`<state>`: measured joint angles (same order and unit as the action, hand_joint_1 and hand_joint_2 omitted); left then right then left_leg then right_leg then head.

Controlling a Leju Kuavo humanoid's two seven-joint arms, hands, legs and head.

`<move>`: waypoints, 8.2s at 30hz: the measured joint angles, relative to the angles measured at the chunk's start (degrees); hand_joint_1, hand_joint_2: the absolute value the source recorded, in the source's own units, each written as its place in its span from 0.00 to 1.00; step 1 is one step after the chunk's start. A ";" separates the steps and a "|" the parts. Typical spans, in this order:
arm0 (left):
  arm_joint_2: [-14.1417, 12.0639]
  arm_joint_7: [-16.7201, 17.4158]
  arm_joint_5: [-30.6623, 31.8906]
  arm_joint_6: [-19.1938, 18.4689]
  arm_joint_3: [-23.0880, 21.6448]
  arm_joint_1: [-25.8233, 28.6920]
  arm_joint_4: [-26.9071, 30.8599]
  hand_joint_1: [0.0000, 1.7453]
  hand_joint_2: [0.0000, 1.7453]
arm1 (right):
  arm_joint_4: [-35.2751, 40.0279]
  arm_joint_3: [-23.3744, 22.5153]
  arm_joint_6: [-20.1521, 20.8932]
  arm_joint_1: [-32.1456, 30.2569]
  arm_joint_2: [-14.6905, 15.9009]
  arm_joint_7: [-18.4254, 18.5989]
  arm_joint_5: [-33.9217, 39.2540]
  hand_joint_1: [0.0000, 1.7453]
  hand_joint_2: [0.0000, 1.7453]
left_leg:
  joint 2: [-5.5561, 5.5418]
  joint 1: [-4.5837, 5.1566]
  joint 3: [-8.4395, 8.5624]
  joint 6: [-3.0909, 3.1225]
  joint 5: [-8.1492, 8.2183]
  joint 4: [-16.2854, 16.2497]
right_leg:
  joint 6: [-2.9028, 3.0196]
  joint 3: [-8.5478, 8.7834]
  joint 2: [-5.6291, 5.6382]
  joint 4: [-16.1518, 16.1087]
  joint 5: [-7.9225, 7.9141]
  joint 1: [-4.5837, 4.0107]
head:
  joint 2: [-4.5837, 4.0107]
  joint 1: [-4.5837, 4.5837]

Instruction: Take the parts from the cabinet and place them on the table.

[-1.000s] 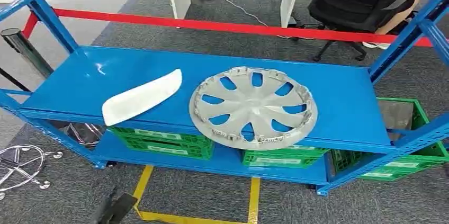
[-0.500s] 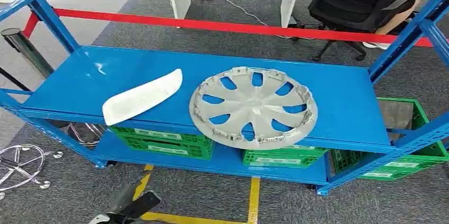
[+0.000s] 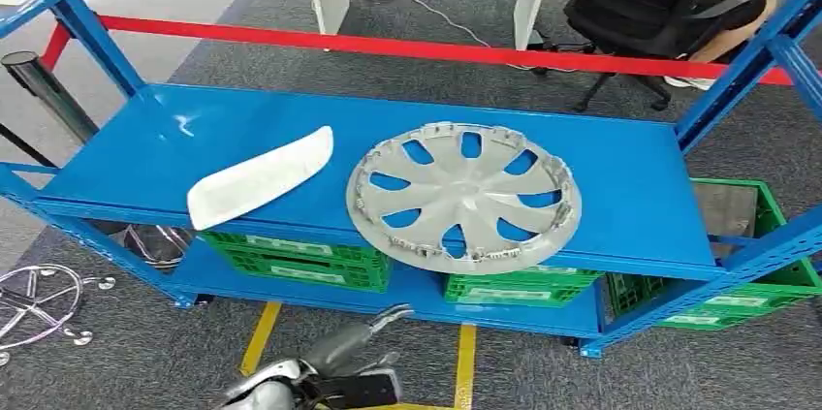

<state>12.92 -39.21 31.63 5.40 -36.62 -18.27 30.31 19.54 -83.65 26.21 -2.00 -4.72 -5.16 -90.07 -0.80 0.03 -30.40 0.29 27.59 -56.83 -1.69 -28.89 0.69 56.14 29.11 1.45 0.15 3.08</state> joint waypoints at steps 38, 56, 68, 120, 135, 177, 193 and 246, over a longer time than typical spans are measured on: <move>-19.85 9.51 18.93 33.96 -8.16 6.92 53.43 0.00 1.00 | 4.11 -2.99 4.26 -0.20 -2.49 -0.94 0.00 0.00 0.00 | 0.01 -0.01 -0.04 0.00 0.00 0.03 | 0.01 0.01 0.03 0.05 0.02 -0.01 | 0.00 0.02; -21.31 9.09 11.93 34.75 18.32 21.04 59.79 0.00 1.00 | 13.99 -4.20 7.58 -0.25 -7.78 -0.61 0.00 0.00 0.00 | 0.01 -0.05 -0.06 -0.01 0.00 0.06 | 0.03 -0.06 0.03 0.07 0.04 -0.04 | 0.00 0.04; -20.81 10.10 11.93 33.85 24.75 15.26 48.19 0.00 1.00 | 12.72 -3.52 5.24 -0.30 -6.82 -0.66 0.00 0.00 0.00 | 0.01 -0.04 -0.05 0.00 -0.03 0.05 | 0.03 -0.12 -0.01 0.07 0.03 -0.04 | 0.00 0.04; -16.02 13.07 15.80 28.10 19.94 -11.69 10.83 0.00 1.00 | -6.51 5.60 -2.82 0.99 4.44 -0.33 0.04 0.00 0.00 | 0.01 -0.02 -0.10 0.04 -0.08 0.01 | 0.00 -0.12 0.04 0.11 -0.02 -0.01 | 0.00 0.00; -13.55 12.52 16.35 25.79 8.05 -5.55 16.97 0.00 1.00 | -6.67 5.64 -2.27 0.95 4.72 -0.63 0.04 0.00 0.00 | 0.01 -0.01 -0.10 0.04 -0.07 0.01 | 0.00 -0.12 0.02 0.09 -0.03 -0.01 | 0.00 0.02; -19.58 14.78 18.25 30.35 3.29 -5.17 17.38 0.00 1.00 | -7.50 5.64 -2.01 0.58 5.77 -1.62 0.04 0.00 0.00 | 0.01 -0.02 -0.10 0.05 -0.08 0.01 | 0.00 -0.12 0.02 0.12 -0.02 -0.01 | 0.00 0.02; -28.10 19.15 22.75 31.82 4.89 -4.37 20.40 0.00 1.00 | -7.50 5.62 -1.94 -0.03 6.12 -2.01 0.04 0.00 0.00 | 0.01 -0.03 -0.10 0.04 -0.09 0.02 | 0.01 -0.14 0.06 0.16 -0.02 -0.02 | 0.00 0.02; -32.98 21.44 25.27 31.12 6.63 -8.77 19.83 0.00 1.00 | -7.94 5.64 -1.84 -0.07 7.02 -2.49 0.04 0.00 0.00 | 0.02 -0.03 -0.11 0.03 -0.10 0.02 | 0.01 -0.14 0.05 0.15 -0.02 -0.01 | 0.00 0.04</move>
<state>-20.06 -17.77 56.89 36.52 -29.99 -27.04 50.14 11.61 -78.01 24.37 -2.07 2.29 -7.65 -90.03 -0.79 0.00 -30.50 0.32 27.49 -56.81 -1.68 -29.03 0.74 56.29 29.08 1.43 0.15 3.13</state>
